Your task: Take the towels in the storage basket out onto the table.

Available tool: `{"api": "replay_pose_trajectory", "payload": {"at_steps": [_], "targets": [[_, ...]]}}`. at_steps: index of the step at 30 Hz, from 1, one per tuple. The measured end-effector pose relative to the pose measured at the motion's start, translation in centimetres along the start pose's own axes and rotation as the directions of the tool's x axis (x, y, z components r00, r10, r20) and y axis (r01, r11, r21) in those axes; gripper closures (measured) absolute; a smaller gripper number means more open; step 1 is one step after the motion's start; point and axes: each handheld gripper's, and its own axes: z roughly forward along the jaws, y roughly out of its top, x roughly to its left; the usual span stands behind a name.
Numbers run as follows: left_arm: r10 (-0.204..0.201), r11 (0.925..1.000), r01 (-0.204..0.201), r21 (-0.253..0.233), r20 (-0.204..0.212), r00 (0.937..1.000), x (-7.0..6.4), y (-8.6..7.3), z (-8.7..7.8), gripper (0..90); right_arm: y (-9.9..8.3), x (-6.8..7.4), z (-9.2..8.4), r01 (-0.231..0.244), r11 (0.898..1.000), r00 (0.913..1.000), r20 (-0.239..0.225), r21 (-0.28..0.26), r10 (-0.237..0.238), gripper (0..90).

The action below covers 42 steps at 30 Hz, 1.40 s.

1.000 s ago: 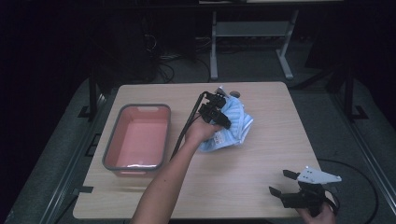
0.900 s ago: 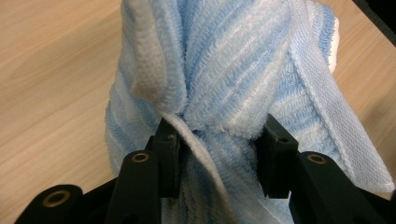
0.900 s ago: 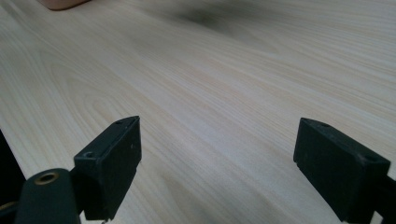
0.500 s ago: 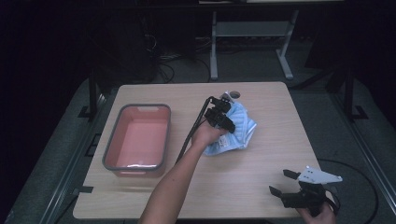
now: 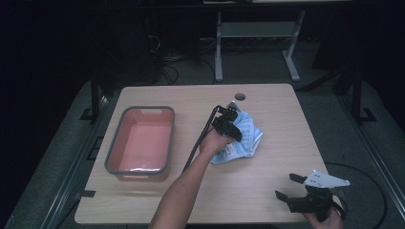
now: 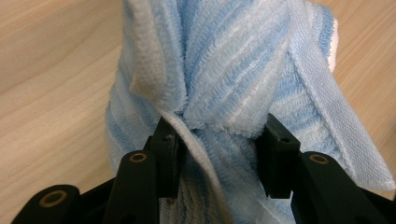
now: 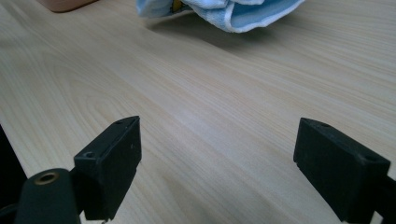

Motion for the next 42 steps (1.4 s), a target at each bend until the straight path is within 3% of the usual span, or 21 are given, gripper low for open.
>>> {"api": "replay_pose_trajectory", "payload": {"at_steps": [10, 18, 22, 31, 42], "targets": [[-0.001, 1.0000, 0.001, 0.008, 0.025, 0.9997, 0.1, -0.1, 1.2, 54.1, -0.1, 0.0, 0.1, 0.004, 1.000, 1.0000, 0.000, 0.002, -0.004, 14.6], [0.021, 0.9998, -0.021, 0.004, 0.008, 0.9997, -0.5, -0.3, 1.8, 45.7, 0.0, 0.3, 0.3, 0.005, 1.000, 1.0000, -0.004, 0.014, -0.005, 14.5], [0.021, 0.9998, -0.021, -0.005, 0.020, 0.9996, -0.6, -0.5, 2.0, 41.4, 0.0, 0.3, 0.3, 0.014, 1.000, 0.9999, -0.003, 0.013, -0.014, 14.6], [0.004, 0.9992, -0.003, -0.041, 0.026, 0.9996, -0.5, -1.0, 1.2, 30.3, 0.1, 0.3, 0.4, 0.016, 1.000, 0.9999, -0.007, 0.017, -0.016, 14.5], [0.004, 0.9967, 0.000, -0.081, 0.057, 0.9984, -0.3, -2.1, 0.2, 26.8, 0.2, 0.4, 0.8, 0.027, 0.999, 0.9996, -0.010, 0.028, -0.026, 14.5]]}}
